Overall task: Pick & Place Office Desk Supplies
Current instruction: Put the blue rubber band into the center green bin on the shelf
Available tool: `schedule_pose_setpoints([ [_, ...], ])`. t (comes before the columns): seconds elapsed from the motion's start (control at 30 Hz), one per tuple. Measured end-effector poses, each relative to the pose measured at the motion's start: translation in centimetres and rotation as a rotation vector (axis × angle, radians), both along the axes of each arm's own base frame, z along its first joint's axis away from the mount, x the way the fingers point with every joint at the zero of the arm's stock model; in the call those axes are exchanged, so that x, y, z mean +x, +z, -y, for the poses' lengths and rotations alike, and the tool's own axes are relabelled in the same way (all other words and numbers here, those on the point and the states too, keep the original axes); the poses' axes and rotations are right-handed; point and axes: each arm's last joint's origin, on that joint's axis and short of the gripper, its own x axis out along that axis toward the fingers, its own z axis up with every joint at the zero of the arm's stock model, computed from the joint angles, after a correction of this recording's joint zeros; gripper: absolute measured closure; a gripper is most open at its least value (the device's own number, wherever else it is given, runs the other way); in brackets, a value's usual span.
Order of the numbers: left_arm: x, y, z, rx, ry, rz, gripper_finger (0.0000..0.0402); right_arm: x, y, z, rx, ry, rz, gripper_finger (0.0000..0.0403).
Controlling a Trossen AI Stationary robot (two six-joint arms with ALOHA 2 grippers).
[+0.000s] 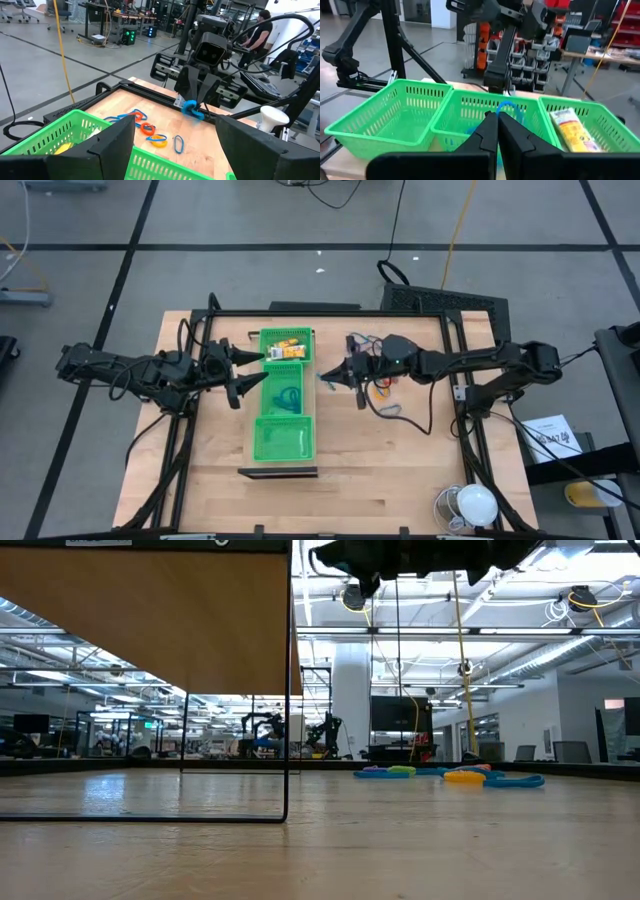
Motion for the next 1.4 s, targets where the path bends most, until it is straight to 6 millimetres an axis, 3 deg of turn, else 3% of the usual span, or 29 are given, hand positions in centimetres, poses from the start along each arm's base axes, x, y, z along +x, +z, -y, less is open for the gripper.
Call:
schedule_pose_setpoints([
  [0.63, 0.0, 0.7, -0.1, -0.016, 0.028, 0.079, 0.0120, -0.4, 0.2, 0.4, -0.025, 0.036, -0.004, 0.0403],
  [0.8, 0.5, 0.7, -0.2, -0.004, 0.095, 0.081, 0.0119, -1.5, 0.8, 0.3, -0.048, 0.038, 0.025, 0.0403],
  [1.0, 3.8, -0.1, -0.6, -0.016, 0.226, 0.120, 0.0120, -2.8, 1.9, 0.1, -0.080, 0.038, 0.088, 0.0403],
  [1.3, 8.5, -2.3, -2.9, -0.049, 0.344, 0.176, 0.0096, -4.0, 1.6, -0.1, -0.086, 0.036, 0.124, 0.0403],
  [1.4, 9.7, -3.3, -3.5, -0.118, 0.294, 0.200, 0.0094, -4.3, 1.7, -0.1, -0.091, 0.035, 0.128, 0.0403],
])
